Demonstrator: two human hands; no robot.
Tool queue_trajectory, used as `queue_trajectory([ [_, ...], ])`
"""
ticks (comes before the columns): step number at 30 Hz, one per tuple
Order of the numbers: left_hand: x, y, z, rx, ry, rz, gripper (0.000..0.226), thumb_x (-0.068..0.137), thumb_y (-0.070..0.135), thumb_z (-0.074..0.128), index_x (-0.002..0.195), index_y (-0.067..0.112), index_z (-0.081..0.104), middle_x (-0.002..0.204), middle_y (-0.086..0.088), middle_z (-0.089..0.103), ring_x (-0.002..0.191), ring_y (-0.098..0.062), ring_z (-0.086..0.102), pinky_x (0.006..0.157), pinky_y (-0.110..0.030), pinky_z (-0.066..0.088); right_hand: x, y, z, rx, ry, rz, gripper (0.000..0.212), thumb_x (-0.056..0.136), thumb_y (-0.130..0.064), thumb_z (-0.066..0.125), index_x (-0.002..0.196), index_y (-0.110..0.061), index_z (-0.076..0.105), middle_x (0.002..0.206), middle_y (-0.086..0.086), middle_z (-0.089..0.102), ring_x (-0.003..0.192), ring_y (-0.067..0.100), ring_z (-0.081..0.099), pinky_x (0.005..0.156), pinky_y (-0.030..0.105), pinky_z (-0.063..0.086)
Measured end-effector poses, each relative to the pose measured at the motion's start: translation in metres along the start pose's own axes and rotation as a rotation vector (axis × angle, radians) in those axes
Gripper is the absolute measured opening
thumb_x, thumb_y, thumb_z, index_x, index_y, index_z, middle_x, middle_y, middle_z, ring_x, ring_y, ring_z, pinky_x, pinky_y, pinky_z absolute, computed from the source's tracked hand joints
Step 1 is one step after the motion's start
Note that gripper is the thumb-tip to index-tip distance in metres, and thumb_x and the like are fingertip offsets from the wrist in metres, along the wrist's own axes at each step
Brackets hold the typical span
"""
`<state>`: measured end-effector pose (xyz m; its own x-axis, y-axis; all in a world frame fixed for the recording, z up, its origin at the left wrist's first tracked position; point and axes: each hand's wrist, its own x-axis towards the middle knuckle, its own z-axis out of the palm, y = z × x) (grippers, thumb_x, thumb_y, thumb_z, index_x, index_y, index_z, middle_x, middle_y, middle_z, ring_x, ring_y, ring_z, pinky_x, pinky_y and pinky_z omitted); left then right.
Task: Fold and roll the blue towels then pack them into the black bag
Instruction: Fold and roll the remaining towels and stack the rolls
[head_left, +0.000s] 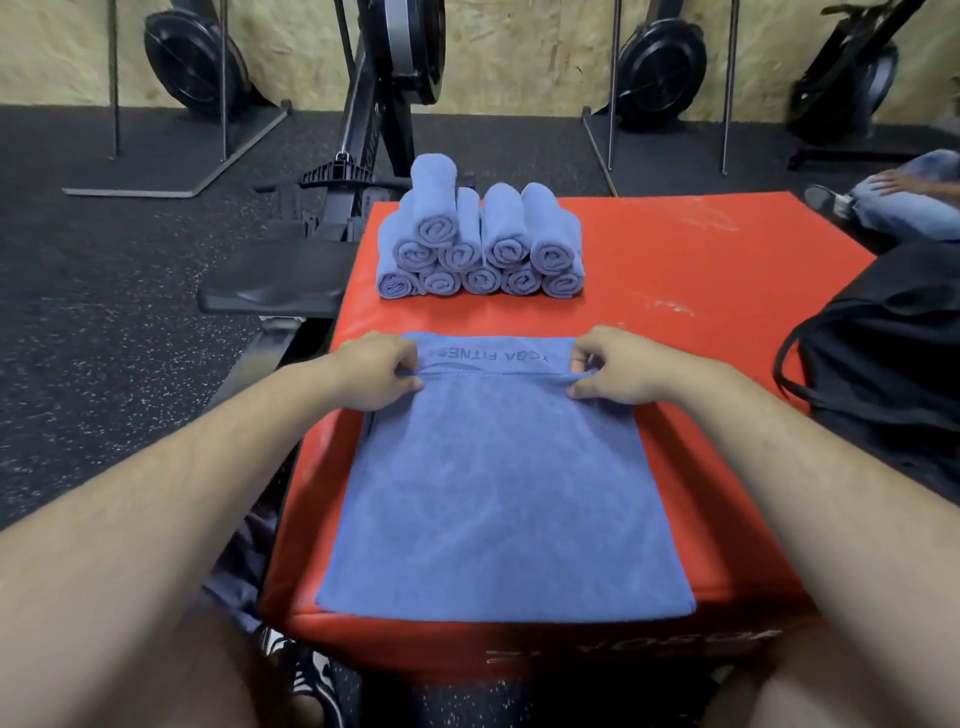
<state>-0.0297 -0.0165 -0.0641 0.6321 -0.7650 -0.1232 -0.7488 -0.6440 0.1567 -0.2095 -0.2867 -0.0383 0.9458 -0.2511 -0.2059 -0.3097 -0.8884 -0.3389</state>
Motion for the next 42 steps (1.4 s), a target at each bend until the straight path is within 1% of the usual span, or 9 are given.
queue_trajectory([
  [3, -0.002, -0.007, -0.005, -0.141, 0.026, -0.035, 0.019, 0.093, 0.034, 0.064, 0.086, 0.02, 0.053, 0.085, 0.007, 0.058, 0.088, -0.023, 0.057, 0.073, -0.032, 0.041, 0.001, 0.006, -0.007, 0.177, 0.004, 0.003, 0.025, 0.077, -0.027, 0.081, 0.083, -0.019, 0.058, 0.079, -0.005, 0.059, 0.068, 0.012, 0.049, 0.063, 0.031, 0.04],
  [7, -0.002, -0.009, -0.01, -0.268, 0.093, -0.122, 0.014, 0.094, 0.033, 0.062, 0.087, 0.022, 0.056, 0.083, 0.005, 0.063, 0.079, -0.019, 0.057, 0.064, -0.03, 0.039, 0.003, 0.02, -0.008, 0.303, 0.014, 0.031, 0.014, 0.086, -0.024, 0.074, 0.089, -0.019, 0.061, 0.082, -0.001, 0.064, 0.071, 0.013, 0.052, 0.068, 0.031, 0.043],
  [16, 0.022, -0.006, -0.007, -0.265, 0.28, -0.238, 0.016, 0.096, 0.031, 0.057, 0.093, 0.015, 0.053, 0.089, -0.001, 0.063, 0.086, -0.027, 0.056, 0.068, -0.034, 0.037, 0.025, 0.026, 0.004, 0.19, 0.286, 0.156, 0.02, 0.096, -0.035, 0.059, 0.094, -0.016, 0.055, 0.085, 0.0, 0.061, 0.083, 0.024, 0.055, 0.067, 0.032, 0.035],
  [24, 0.037, -0.004, 0.003, -0.249, 0.204, -0.223, 0.012, 0.095, 0.029, 0.061, 0.099, 0.018, 0.062, 0.099, -0.003, 0.065, 0.098, -0.026, 0.06, 0.078, -0.034, 0.047, 0.034, 0.019, 0.008, 0.144, 0.232, 0.173, 0.013, 0.09, -0.028, 0.065, 0.099, -0.018, 0.065, 0.094, -0.003, 0.063, 0.09, 0.018, 0.057, 0.072, 0.027, 0.038],
  [29, 0.033, -0.009, 0.006, -0.217, 0.245, -0.132, 0.008, 0.093, 0.025, 0.064, 0.094, 0.017, 0.062, 0.098, -0.002, 0.048, 0.099, -0.025, 0.049, 0.086, -0.036, 0.041, 0.035, 0.018, 0.015, 0.074, 0.219, 0.133, 0.008, 0.096, -0.029, 0.054, 0.098, -0.022, 0.057, 0.108, 0.003, 0.062, 0.101, 0.026, 0.058, 0.083, 0.037, 0.047],
  [32, 0.029, -0.006, 0.0, -0.193, 0.296, -0.129, 0.009, 0.096, 0.025, 0.059, 0.091, 0.02, 0.053, 0.095, 0.001, 0.057, 0.096, -0.027, 0.053, 0.081, -0.039, 0.039, 0.032, 0.019, 0.016, 0.03, 0.328, 0.095, 0.012, 0.098, -0.026, 0.049, 0.104, -0.016, 0.052, 0.113, 0.011, 0.051, 0.106, 0.032, 0.048, 0.09, 0.043, 0.043],
  [36, 0.022, -0.004, -0.015, -0.381, 0.347, -0.1, 0.014, 0.096, 0.023, 0.06, 0.088, 0.02, 0.049, 0.081, -0.001, 0.059, 0.079, -0.025, 0.055, 0.069, -0.036, 0.04, 0.024, 0.018, 0.001, 0.282, 0.383, 0.092, 0.009, 0.098, -0.022, 0.053, 0.098, -0.013, 0.052, 0.095, 0.005, 0.061, 0.089, 0.025, 0.056, 0.069, 0.033, 0.036],
  [39, 0.011, -0.001, -0.029, -0.484, 0.419, -0.064, 0.014, 0.092, 0.02, 0.066, 0.085, 0.019, 0.054, 0.079, 0.002, 0.058, 0.072, -0.006, 0.051, 0.064, -0.02, 0.037, 0.012, 0.017, -0.013, 0.402, 0.445, 0.102, 0.009, 0.091, -0.019, 0.066, 0.09, -0.012, 0.062, 0.086, -0.001, 0.065, 0.078, 0.016, 0.058, 0.064, 0.03, 0.039],
  [42, -0.003, 0.001, -0.039, -0.507, 0.467, -0.066, 0.015, 0.088, 0.023, 0.072, 0.083, 0.021, 0.057, 0.079, 0.004, 0.06, 0.07, -0.002, 0.05, 0.06, -0.014, 0.035, -0.004, 0.014, -0.026, 0.49, 0.472, 0.095, 0.009, 0.083, -0.014, 0.076, 0.084, -0.009, 0.069, 0.076, -0.004, 0.065, 0.068, 0.009, 0.054, 0.059, 0.02, 0.041],
])
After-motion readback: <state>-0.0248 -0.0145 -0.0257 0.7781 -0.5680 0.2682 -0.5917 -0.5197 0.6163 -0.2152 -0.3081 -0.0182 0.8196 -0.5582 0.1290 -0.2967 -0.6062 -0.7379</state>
